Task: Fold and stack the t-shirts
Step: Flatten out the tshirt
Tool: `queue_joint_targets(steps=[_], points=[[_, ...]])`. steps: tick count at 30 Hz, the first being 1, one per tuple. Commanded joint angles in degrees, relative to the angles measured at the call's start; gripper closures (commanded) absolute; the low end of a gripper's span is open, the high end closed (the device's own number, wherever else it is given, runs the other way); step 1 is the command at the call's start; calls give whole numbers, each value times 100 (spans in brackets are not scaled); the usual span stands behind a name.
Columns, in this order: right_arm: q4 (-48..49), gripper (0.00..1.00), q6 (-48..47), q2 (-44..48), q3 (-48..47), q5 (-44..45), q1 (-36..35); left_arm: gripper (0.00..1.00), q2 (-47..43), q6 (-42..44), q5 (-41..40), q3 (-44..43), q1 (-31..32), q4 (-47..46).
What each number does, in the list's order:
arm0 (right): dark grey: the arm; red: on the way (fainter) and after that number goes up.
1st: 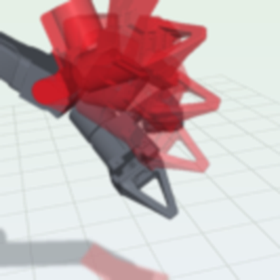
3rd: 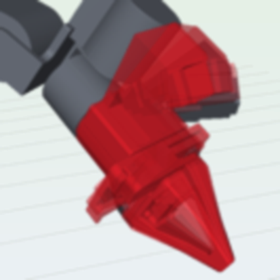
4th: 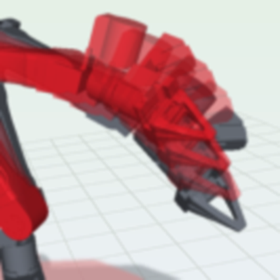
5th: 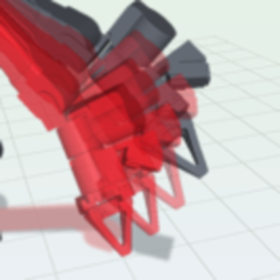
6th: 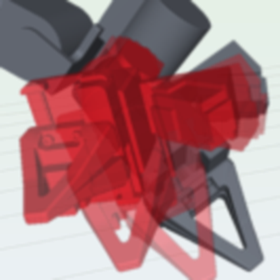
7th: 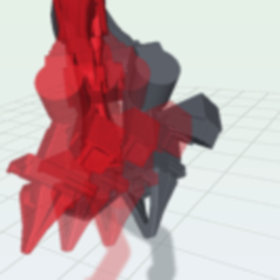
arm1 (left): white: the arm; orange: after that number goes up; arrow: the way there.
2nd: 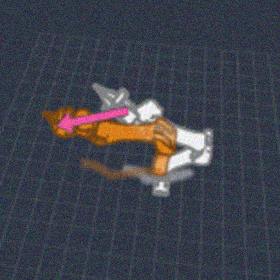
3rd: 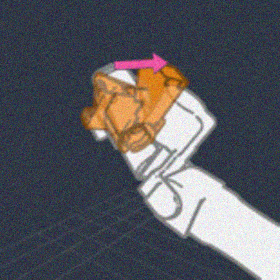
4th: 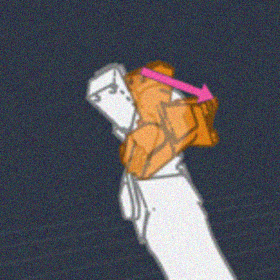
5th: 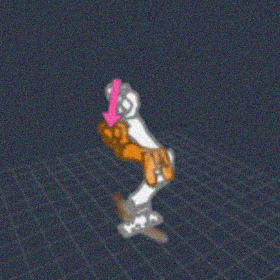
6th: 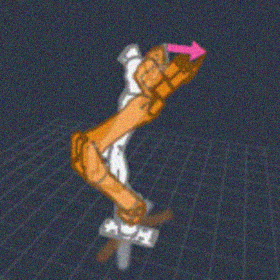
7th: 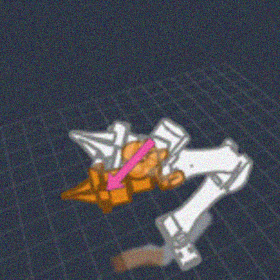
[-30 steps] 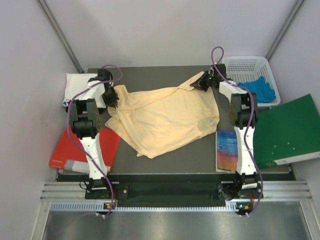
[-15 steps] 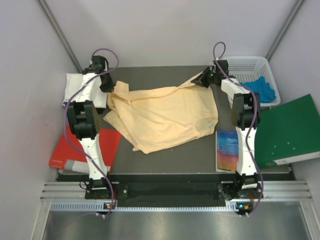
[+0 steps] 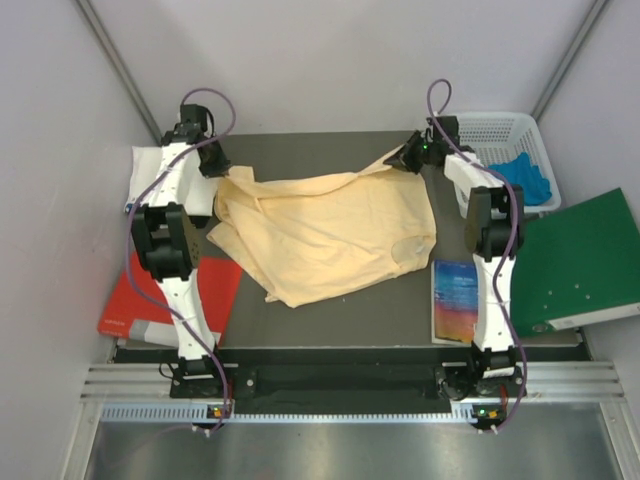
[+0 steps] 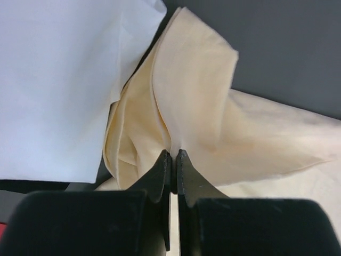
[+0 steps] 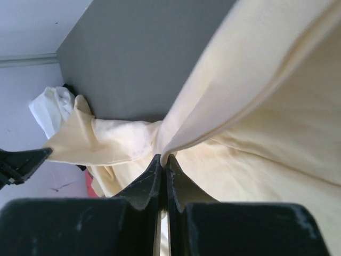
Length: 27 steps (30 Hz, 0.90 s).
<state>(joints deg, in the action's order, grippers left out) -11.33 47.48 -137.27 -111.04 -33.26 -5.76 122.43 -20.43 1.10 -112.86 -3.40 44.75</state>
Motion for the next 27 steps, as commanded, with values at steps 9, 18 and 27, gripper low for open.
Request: queue_joint_targets(steps=[9, 18, 27], points=[[-2075, 100, -2348, 3051, -1634, 1637, 5, 100, -2072, -138, 716, -1133, -20, -714], [-2461, 100, -4247, 6439, 300, 3579, -1453, 100, -4662, 328, 786, 404, 15, -846], [-3383, 100, -3984, 8515, 277, 4002, -1648, 100, -6714, 636, -4, 643, 287, -362]])
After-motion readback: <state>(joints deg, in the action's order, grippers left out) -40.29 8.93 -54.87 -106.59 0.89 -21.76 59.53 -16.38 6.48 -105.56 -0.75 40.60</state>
